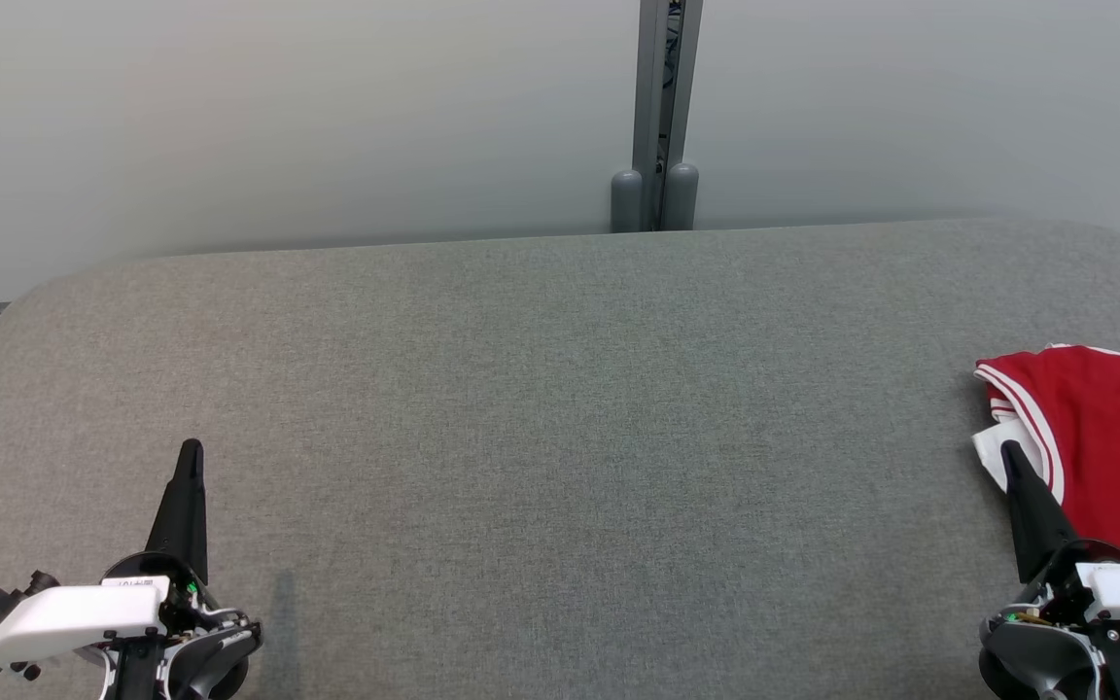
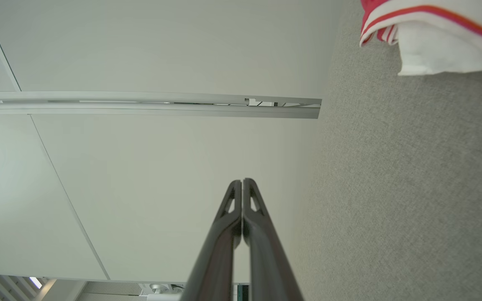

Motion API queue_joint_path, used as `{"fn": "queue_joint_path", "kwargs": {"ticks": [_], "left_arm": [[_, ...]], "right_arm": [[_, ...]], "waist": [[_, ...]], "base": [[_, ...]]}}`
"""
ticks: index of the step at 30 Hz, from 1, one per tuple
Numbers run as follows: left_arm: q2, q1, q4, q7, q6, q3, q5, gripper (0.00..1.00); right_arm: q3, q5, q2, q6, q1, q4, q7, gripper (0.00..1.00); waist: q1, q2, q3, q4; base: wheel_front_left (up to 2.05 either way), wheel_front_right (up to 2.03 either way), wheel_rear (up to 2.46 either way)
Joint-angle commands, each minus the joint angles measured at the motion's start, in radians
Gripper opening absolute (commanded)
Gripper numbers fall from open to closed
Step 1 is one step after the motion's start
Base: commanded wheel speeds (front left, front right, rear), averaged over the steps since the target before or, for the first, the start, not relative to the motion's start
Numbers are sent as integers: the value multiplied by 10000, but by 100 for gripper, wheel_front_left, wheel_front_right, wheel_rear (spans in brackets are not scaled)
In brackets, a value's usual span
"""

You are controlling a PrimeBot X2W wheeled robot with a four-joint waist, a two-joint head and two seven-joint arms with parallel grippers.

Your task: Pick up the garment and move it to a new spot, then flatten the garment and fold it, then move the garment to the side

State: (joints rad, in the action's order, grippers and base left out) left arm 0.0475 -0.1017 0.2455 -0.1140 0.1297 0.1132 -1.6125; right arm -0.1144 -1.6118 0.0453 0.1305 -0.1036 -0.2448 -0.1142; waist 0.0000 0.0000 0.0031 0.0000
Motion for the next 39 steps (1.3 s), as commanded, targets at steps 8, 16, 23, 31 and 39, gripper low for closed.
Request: {"fn": "queue_joint_path", "kwargs": {"ticks": [8,16,23,31,39], "left_arm": [[53,-143,-32,-37,41,38,-11,0],[53,-143,-33,-36,43,38,-11,0],[53,-143,-33,-37,43,38,-11,0],[53,-143,-34,-35,43,38,-11,0],[53,-143,-34,-36,43,37,-11,0]], "right_arm": [[-13,-25,92,4,-90,33,-34,0],[-13,-25,92,4,-90,33,-34,0],[-12,-25,92,4,-90,33,-34,0],[-12,-25,92,4,-90,33,-34,0],[-12,-26,92,4,-90,33,-33,0]], "waist": [[0,0,0,0],[0,0,0,0],[0,0,0,0],[0,0,0,0],[0,0,0,0]], "base": [[0,0,0],[0,0,0],[0,0,0],[0,0,0],[0,0,0]]}}
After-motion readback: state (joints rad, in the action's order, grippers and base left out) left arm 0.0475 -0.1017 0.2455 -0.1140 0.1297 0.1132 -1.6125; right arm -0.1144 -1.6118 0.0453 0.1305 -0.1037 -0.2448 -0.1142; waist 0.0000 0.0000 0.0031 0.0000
